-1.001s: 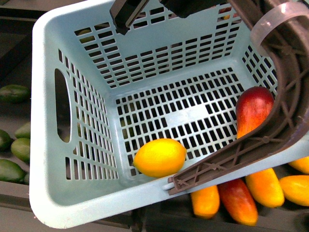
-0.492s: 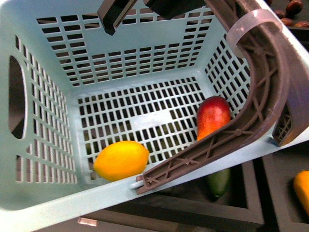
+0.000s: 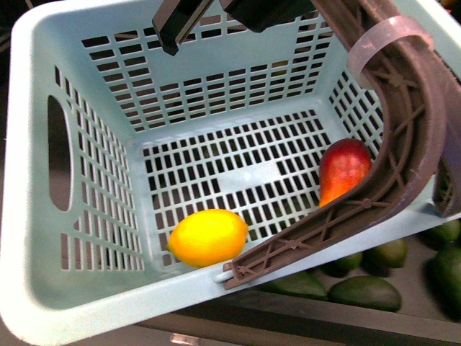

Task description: Pick lemon and mango into basket

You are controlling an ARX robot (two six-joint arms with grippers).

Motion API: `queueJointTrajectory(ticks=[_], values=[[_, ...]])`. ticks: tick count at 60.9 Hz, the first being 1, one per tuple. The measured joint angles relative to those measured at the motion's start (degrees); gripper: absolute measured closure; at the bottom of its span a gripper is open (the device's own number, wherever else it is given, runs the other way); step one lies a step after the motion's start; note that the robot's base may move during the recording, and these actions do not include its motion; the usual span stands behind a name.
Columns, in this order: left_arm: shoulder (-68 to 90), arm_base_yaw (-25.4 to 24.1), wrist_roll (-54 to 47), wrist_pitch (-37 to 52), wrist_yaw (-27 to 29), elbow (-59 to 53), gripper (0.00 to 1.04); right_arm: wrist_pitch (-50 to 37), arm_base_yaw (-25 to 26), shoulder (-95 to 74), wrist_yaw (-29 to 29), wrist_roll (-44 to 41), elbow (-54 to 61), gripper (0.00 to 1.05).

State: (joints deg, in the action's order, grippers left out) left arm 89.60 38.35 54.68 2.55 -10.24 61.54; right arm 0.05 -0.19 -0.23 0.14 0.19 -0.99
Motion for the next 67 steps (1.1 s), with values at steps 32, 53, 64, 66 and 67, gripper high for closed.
queueJointTrajectory(ticks=[32, 53, 64, 66, 67], values=[[0.00, -0.09, -0.04, 0.00, -0.28, 0.00, 0.77, 0.02, 0.02, 0.02, -0.20, 0.00, 0.00, 0.09], [0.00, -0.72, -0.68, 0.00, 0.94, 0.00, 0.77, 0.02, 0.20, 0.00, -0.37, -0.02, 0.04, 0.09], [4.90, 0.85, 5.25, 21.99, 20.17, -2.69, 0.77, 0.00, 0.20, -0.04, -0.11, -0.02, 0.04, 0.09], [7.61, 0.61, 6.54, 28.22, 27.85, -1.97, 0.77, 0.00, 0.20, 0.09, -0.17, -0.02, 0.04, 0.09], [9.33, 0.42, 6.99, 31.10, 31.34, -1.07, 0.77, 0.00, 0.20, 0.11, -0.09, 0.00, 0.04, 0.09]])
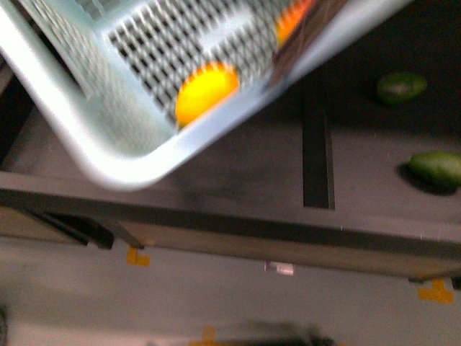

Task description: Pick lemon and mango into basket

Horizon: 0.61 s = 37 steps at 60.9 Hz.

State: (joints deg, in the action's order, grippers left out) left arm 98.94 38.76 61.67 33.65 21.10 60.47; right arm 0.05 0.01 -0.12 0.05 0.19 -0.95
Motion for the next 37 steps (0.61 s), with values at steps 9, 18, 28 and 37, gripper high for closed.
queueJointTrajectory(ticks=[9, 18, 28, 37], values=[[11.69, -4.33, 0.26, 2.08, 9.33, 11.47, 0.79, 0.02, 0.00, -0.11, 0.07, -0.02, 0.00, 0.09], [23.82, -7.37, 5.40, -2.84, 4.72, 23.30, 0.79, 0.02, 0.00, -0.11, -0.09, -0.02, 0.00, 0.09], [35.26, -9.70, 10.64, -9.16, 1.07, 33.29, 0.96, 0.02, 0.00, -0.11, 0.04, -0.02, 0.00, 0.09], [37.77, -11.26, 13.92, -15.89, -1.66, 39.17, 0.98, 0.02, 0.00, -0.11, -0.11, -0.02, 0.00, 0.09]])
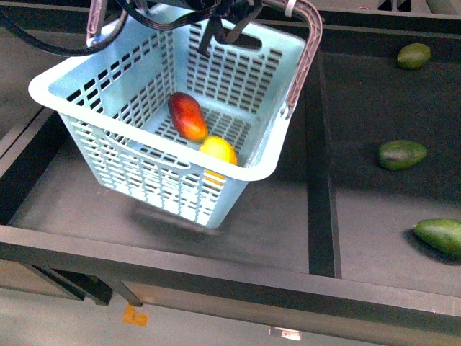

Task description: Pick lemon and mango into basket

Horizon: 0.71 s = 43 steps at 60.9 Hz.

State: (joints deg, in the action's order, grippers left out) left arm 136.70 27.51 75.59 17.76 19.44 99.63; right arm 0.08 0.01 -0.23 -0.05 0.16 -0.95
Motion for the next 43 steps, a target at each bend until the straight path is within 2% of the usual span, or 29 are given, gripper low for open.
queueJointTrajectory(ticks=[13, 41, 43], values=[[2.01, -3.69, 0.70, -1.16, -0.55, 0.39, 0.99, 0.00, 0.00, 0.00, 0.04, 0.00, 0.00, 0.09], [-1.64, -6.08, 3.80, 1.09, -0.68, -6.88, 0.99, 0.00, 0.00, 0.00, 0.04, 0.00, 0.00, 0.09], [-2.05, -6.56, 3.98, 1.38, -0.81, -7.74, 0.96, 0.00, 0.00, 0.00, 0.04, 0.00, 0.00, 0.09]])
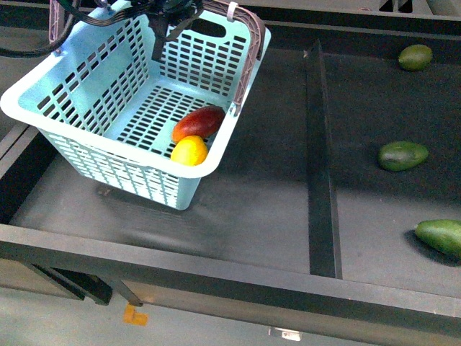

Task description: Pick lemon and mango into basket

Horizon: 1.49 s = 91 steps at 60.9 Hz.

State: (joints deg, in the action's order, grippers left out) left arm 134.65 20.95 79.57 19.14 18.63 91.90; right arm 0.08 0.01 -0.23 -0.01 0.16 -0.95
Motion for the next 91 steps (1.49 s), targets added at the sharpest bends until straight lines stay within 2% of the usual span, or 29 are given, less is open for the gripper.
queueJointTrajectory(ticks=[30, 36, 47, 53, 60, 61, 63, 64, 65, 70, 74, 79, 85, 87, 91], values=[[-8.85, -2.01, -2.23, 2.80, 1.05, -10.93, 0.06, 0.00, 0.00, 0.00, 0.00, 0.02, 0.00, 0.09], [-14.23, -2.62, -2.99, 2.75, 2.80, -16.72, 0.07, 0.00, 0.00, 0.00, 0.00, 0.02, 0.00, 0.09], [-26.51, -2.80, -4.68, -1.75, 10.69, -29.77, 0.07, 0.00, 0.00, 0.00, 0.00, 0.00, 0.00, 0.09], [-31.87, -1.70, -5.97, -4.02, 13.20, -34.36, 0.07, 0.00, 0.00, 0.00, 0.00, 0.00, 0.00, 0.09], [-36.11, 0.61, -8.90, -1.07, 12.59, -37.24, 0.07, 0.00, 0.00, 0.00, 0.00, 0.00, 0.00, 0.09], [-36.20, 0.72, -11.21, 1.05, 11.43, -37.88, 0.08, 0.00, 0.00, 0.00, 0.00, 0.02, 0.00, 0.09], [-36.33, -0.24, -24.44, 15.91, 3.56, -43.15, 0.19, 0.00, 0.00, 0.00, 0.00, 0.02, 0.00, 0.09], [-36.48, -0.70, -28.20, 20.63, 1.84, -45.33, 0.22, 0.00, 0.00, 0.00, 0.02, 0.02, 0.00, 0.09], [-36.96, -1.42, -37.03, 26.69, 0.02, -48.65, 0.28, 0.00, 0.00, 0.00, 0.02, 0.02, 0.00, 0.09], [-40.79, -3.98, -57.59, 37.90, -2.58, -57.33, 0.44, 0.00, 0.00, 0.00, 0.04, 0.00, 0.00, 0.09], [-45.86, -6.23, -68.85, 40.63, -4.09, -62.47, 0.58, 0.00, 0.00, 0.00, 0.02, 0.00, 0.00, 0.09], [-50.53, -8.33, -74.88, 41.27, -6.01, -68.00, 0.75, 0.00, 0.00, 0.00, 0.00, 0.00, 0.00, 0.09], [-55.10, -10.25, -77.48, 41.24, -8.41, -73.55, 0.97, 0.00, 0.00, 0.00, 0.02, 0.00, 0.00, 0.09], [-56.37, -10.64, -77.70, 41.22, -8.90, -74.66, 1.02, 0.00, 0.00, 0.00, 0.02, 0.02, 0.00, 0.09], [-59.80, -11.78, -78.27, 40.72, -9.94, -77.16, 1.01, 0.00, 0.00, 0.00, 0.02, 0.00, 0.00, 0.09]])
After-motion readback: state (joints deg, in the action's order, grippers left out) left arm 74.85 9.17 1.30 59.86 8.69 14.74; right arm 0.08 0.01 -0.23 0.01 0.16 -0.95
